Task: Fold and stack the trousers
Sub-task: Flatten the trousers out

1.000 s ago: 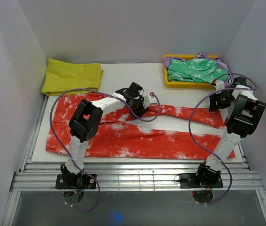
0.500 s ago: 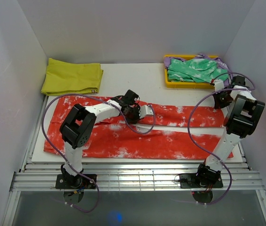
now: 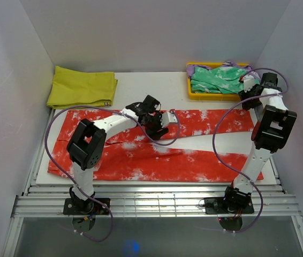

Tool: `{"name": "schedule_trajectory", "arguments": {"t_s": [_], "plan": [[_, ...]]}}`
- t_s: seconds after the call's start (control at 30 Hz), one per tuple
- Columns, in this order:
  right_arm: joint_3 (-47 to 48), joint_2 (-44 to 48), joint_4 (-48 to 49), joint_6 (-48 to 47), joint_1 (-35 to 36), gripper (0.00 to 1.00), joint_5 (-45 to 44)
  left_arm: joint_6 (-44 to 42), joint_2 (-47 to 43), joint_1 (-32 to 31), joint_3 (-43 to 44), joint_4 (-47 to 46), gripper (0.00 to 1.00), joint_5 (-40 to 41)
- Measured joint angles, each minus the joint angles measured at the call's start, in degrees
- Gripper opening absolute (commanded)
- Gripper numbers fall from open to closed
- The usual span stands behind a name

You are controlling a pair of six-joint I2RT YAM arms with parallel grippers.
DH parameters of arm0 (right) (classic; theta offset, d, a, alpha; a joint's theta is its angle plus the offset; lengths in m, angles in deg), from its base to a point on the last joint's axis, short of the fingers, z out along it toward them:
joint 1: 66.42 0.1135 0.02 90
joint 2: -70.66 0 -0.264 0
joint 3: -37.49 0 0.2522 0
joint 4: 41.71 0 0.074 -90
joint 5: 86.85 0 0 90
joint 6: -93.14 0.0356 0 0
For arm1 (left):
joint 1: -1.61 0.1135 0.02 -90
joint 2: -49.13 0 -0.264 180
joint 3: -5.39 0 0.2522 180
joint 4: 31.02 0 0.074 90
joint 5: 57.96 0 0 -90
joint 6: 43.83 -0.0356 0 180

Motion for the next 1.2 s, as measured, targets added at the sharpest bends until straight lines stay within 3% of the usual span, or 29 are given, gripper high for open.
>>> {"name": "schedule_trajectory", "arguments": {"t_s": [0.03, 0.1, 0.2, 0.3, 0.43, 0.57, 0.67, 0.8, 0.83, 0.93, 1.03, 1.07, 1.2], "plan": [[0.0, 0.0, -0.3, -0.3, 0.2, 0.65, -0.3, 1.2, 0.2, 0.2, 1.4, 0.0, 0.74, 0.1], [-0.2, 0.3, -1.3, -1.1, 0.2, 0.71, -1.0, 4.0, 0.1, 0.6, 4.3, 0.2, 0.76, 0.2], [-1.9, 2.9, -4.8, -3.1, -0.2, 0.72, -1.4, 8.2, -0.4, 2.4, 7.8, 1.5, 0.77, 0.0], [-2.7, 8.1, -12.8, -6.9, -0.7, 0.68, 0.2, 12.8, -1.1, 7.5, 10.1, 4.5, 0.78, -1.6], [-5.6, 17.0, -24.0, -12.9, -1.2, 0.57, 2.9, 16.8, -4.1, 20.1, 8.2, 7.8, 0.78, -3.0], [-18.3, 25.4, -30.3, -16.6, -1.1, 0.53, 2.8, 18.0, -8.5, 34.1, 2.5, 10.8, 0.77, -2.5], [-30.3, 27.2, -31.3, -17.6, -0.8, 0.51, 1.0, 17.5, -10.8, 39.6, -2.2, 12.7, 0.77, -1.8], [-41.5, 26.3, -27.8, -17.7, -0.7, 0.43, -3.5, 16.4, -12.0, 41.9, -8.6, 14.6, 0.77, -1.0], [-42.9, 26.0, -26.8, -17.7, -0.7, 0.35, -4.9, 16.1, -12.0, 42.2, -9.7, 14.8, 0.77, -0.8], [-42.2, 25.0, -24.9, -16.5, -0.6, 0.16, -7.3, 15.9, -11.9, 42.5, -11.5, 15.2, 0.72, -0.5], [-38.7, 21.5, -25.3, -14.8, -0.7, 0.08, -9.7, 16.0, -11.4, 42.5, -11.4, 14.1, 0.62, -0.9], [-36.7, 20.0, -25.4, -14.4, -1.0, 0.08, -10.7, 15.8, -10.9, 42.5, -11.0, 13.8, 0.56, -1.3], [-30.4, 16.3, -23.3, -13.7, -1.8, 0.15, -11.6, 13.1, -9.8, 42.5, -9.3, 13.1, 0.53, -4.9]]}}
